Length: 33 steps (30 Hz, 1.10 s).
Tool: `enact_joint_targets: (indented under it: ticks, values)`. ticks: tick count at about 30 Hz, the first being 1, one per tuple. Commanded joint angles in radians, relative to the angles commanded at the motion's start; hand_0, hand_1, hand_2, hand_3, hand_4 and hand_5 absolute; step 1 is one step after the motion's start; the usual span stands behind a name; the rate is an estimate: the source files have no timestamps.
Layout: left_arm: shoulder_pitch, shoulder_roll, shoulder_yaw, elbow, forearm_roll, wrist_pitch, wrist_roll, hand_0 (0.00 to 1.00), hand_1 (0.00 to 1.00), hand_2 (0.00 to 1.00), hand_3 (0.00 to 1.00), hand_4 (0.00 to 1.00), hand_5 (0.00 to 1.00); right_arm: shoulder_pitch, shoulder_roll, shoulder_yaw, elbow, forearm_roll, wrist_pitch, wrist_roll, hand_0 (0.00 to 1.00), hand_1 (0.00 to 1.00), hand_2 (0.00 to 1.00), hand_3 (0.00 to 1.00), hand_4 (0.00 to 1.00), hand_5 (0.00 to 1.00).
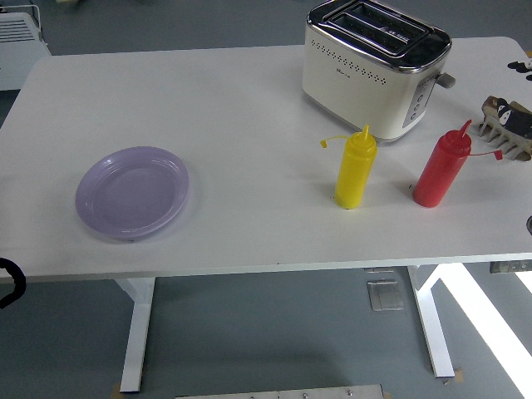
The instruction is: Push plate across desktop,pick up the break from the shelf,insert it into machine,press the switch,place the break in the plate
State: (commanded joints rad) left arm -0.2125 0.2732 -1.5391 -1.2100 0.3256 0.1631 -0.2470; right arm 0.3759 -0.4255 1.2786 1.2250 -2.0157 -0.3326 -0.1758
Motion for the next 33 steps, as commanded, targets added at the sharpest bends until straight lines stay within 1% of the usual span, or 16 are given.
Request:
enact_joint_targets:
  ticks: [5, 6, 9, 11, 12, 17, 18, 24, 25, 30, 31, 33]
  values:
    - [-0.011, -0.002, 0.033, 0.032, 0.011, 0.004, -0.016, 0.833, 0.754, 0.702, 0.645, 0.529, 0.808, 0.009, 0.002, -0.013, -0.026, 0.003, 0.004, -0.007, 0.776, 0.764, 0.774, 0.761, 0.685, 0.08]
    - [-0.014, -0.003, 0.042, 0.041, 0.013, 0.004, -0.018, 0.85, 0.775, 0.718, 0.667, 0.546, 0.819, 0.01, 0.003, -0.017, -0.033, 0.005, 0.005, -0.008, 0.776, 0.761, 0.775, 0.765, 0.701, 0.098]
    - [-0.023, -0.005, 0.063, 0.066, 0.014, 0.003, -0.02, 0.85, 0.775, 0.718, 0.667, 0.546, 0.819, 0.014, 0.006, -0.026, -0.053, 0.009, 0.005, -0.009, 0.776, 0.761, 0.775, 0.765, 0.701, 0.098]
    - [-0.029, -0.007, 0.074, 0.08, 0.014, 0.002, -0.02, 0.85, 0.775, 0.718, 0.667, 0.546, 0.819, 0.018, 0.007, -0.033, -0.065, 0.011, 0.004, -0.009, 0.776, 0.761, 0.775, 0.765, 0.701, 0.098]
    - [-0.032, -0.008, 0.079, 0.087, 0.014, 0.002, -0.019, 0.854, 0.776, 0.722, 0.679, 0.56, 0.839, 0.02, 0.007, -0.037, -0.072, 0.013, 0.003, -0.009, 0.776, 0.762, 0.77, 0.764, 0.711, 0.116]
    - [-0.047, -0.013, 0.098, 0.121, 0.006, -0.002, -0.013, 0.854, 0.776, 0.722, 0.679, 0.56, 0.839, 0.038, 0.008, -0.061, -0.111, 0.023, -0.004, -0.004, 0.776, 0.762, 0.77, 0.764, 0.711, 0.116]
    - [-0.049, -0.013, 0.101, 0.125, 0.005, -0.002, -0.012, 0.859, 0.778, 0.725, 0.69, 0.578, 0.851, 0.041, 0.008, -0.065, -0.118, 0.025, -0.006, -0.003, 0.772, 0.758, 0.763, 0.762, 0.716, 0.12]
    - [-0.064, -0.018, 0.118, 0.152, -0.007, -0.009, 0.0, 0.859, 0.778, 0.725, 0.69, 0.578, 0.851, 0.063, 0.007, -0.092, -0.156, 0.034, -0.024, 0.0, 0.772, 0.758, 0.763, 0.762, 0.716, 0.12]
    - [-0.066, -0.019, 0.12, 0.156, -0.01, -0.01, 0.002, 0.86, 0.779, 0.725, 0.696, 0.591, 0.87, 0.066, 0.007, -0.096, -0.161, 0.036, -0.028, 0.0, 0.74, 0.71, 0.703, 0.743, 0.698, 0.107]
    - [-0.079, -0.023, 0.139, 0.164, -0.021, -0.013, 0.009, 0.86, 0.779, 0.725, 0.696, 0.591, 0.87, 0.079, 0.007, -0.112, -0.185, 0.044, -0.045, -0.001, 0.74, 0.71, 0.703, 0.743, 0.698, 0.107]
    - [-0.082, -0.023, 0.144, 0.166, -0.023, -0.013, 0.01, 0.859, 0.777, 0.723, 0.698, 0.598, 0.875, 0.082, 0.007, -0.115, -0.19, 0.045, -0.049, -0.001, 0.711, 0.685, 0.651, 0.7, 0.677, 0.095]
    - [-0.09, -0.025, 0.155, 0.17, -0.026, -0.013, 0.011, 0.859, 0.777, 0.723, 0.698, 0.598, 0.875, 0.086, 0.008, -0.12, -0.198, 0.048, -0.056, -0.002, 0.711, 0.685, 0.651, 0.7, 0.677, 0.095]
